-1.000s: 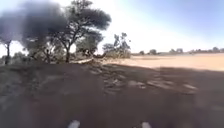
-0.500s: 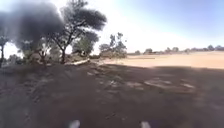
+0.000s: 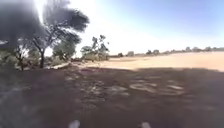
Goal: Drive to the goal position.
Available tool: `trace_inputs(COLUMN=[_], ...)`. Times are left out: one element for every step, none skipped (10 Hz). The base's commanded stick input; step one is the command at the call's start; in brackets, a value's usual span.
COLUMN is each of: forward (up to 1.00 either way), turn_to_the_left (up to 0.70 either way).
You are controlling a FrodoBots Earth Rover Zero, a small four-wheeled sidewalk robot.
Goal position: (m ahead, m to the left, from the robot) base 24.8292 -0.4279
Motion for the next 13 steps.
trace_inputs(forward=[0.7, 0.7, 0.7, 0.7, 0.7, 0.7, 0.7, 0.7, 0.7, 0.7, 0.7, 0.7, 0.7], turn_to_the_left=[0.0, 0.0, 0.0, 0.0, 0.0, 0.0, 0.0, 0.0, 0.0, 0.0, 0.0, 0.0, 0.0])
